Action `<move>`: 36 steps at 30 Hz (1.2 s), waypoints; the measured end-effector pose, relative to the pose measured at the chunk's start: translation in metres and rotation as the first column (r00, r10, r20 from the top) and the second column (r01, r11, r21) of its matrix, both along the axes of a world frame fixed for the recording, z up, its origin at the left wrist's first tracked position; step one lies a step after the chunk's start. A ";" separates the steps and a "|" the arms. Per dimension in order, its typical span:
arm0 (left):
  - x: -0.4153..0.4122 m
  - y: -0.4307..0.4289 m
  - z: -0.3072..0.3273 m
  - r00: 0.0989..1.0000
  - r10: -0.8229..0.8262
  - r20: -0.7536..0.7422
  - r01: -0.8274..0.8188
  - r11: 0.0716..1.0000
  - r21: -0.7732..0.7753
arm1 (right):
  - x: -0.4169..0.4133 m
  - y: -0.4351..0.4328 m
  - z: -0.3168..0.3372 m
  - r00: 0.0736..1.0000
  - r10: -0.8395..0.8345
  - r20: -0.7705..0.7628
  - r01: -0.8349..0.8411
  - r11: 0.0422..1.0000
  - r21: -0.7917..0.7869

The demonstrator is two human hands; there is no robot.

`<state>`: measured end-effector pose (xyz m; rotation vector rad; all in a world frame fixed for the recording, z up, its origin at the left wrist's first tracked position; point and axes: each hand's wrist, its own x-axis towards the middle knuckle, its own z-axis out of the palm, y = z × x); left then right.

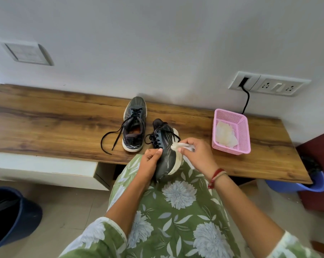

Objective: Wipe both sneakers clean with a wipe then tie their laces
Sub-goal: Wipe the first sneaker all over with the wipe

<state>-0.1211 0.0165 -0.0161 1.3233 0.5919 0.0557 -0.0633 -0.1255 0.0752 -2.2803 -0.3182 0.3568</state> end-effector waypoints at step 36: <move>0.007 0.005 -0.005 0.929 -0.369 0.020 0.358 0.912 0.203 | -0.010 -0.011 -0.008 0.772 0.630 0.084 -0.501 0.684 -0.530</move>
